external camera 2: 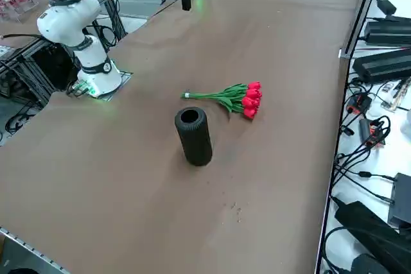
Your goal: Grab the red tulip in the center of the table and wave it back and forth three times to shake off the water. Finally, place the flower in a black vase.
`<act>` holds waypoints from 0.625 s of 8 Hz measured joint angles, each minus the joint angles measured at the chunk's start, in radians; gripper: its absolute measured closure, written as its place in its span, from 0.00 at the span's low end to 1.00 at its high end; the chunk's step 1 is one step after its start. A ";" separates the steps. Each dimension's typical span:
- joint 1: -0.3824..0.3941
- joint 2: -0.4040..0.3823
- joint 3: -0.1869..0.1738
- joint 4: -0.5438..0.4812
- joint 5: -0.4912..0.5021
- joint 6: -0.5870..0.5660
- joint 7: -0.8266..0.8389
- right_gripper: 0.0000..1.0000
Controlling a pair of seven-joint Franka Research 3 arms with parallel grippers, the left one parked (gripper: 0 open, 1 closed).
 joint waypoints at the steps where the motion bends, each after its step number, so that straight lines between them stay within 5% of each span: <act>1: 0.000 0.015 0.000 0.000 0.000 -0.004 0.000 0.00; 5: -0.001 0.095 -0.001 0.006 0.000 -0.191 0.001 0.00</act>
